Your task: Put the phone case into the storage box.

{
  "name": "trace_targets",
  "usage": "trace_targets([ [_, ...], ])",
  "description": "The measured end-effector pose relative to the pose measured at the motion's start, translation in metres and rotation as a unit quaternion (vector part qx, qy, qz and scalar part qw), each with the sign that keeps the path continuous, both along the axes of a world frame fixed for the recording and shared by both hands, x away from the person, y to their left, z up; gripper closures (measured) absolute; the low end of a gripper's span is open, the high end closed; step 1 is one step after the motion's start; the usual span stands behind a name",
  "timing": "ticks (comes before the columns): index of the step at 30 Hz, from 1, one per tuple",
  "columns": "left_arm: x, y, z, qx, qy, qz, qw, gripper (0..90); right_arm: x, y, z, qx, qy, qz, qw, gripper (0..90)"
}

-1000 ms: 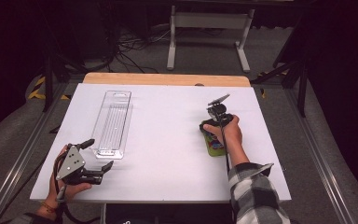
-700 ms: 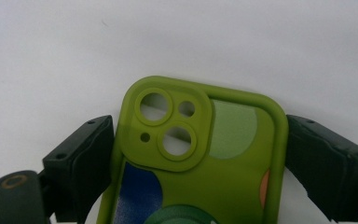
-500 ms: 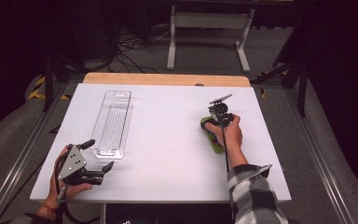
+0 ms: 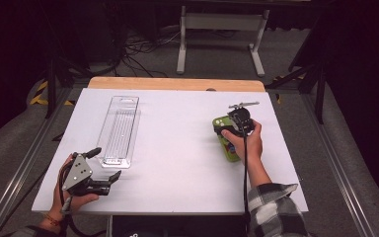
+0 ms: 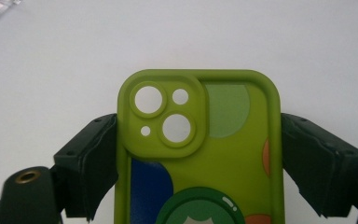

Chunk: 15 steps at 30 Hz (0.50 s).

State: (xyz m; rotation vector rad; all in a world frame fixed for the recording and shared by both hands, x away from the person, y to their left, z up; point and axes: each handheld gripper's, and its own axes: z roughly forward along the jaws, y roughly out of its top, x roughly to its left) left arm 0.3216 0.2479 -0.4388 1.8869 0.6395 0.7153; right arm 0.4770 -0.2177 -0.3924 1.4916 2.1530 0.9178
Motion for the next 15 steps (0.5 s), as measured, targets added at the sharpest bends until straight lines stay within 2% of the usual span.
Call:
trace_targets([
  [3,0.002,-0.005,0.003,-0.001,0.005,0.002,1.0,5.9,-0.012,0.003,0.005,0.018,-0.031,0.019,0.9992,16.4],
  [4,0.002,-0.008,0.004,-0.011,0.01,0.005,0.9999,7.3,-0.017,0.004,0.006,0.024,-0.041,0.024,0.9986,16.3],
  [7,0.004,-0.021,0.009,-0.022,0.016,0.003,0.9996,10.1,-0.03,0.009,0.011,0.04,-0.08,0.038,0.9953,16.3],
  [8,0.005,-0.025,0.011,-0.025,0.014,-0.005,0.9996,10.4,-0.035,0.011,0.012,0.048,-0.094,0.044,0.9934,16.3],
  [9,0.005,-0.031,0.012,-0.03,0.02,-0.013,0.9993,10.6,-0.039,0.013,0.013,0.059,-0.106,0.053,0.9912,16.3],
  [11,0.006,-0.041,0.015,-0.04,0.021,-0.027,0.9986,10.9,-0.046,0.018,0.014,0.063,-0.121,0.057,0.989,16.3],
  [12,0.007,-0.051,0.016,-0.053,0.029,-0.042,0.9973,11.1,-0.048,0.02,0.015,0.067,-0.126,0.061,0.9878,16.3],
  [15,0.01,-0.074,0.019,-0.062,0.039,-0.069,0.9949,11.7,-0.059,0.032,0.018,0.081,-0.146,0.08,0.9827,16.2],
])
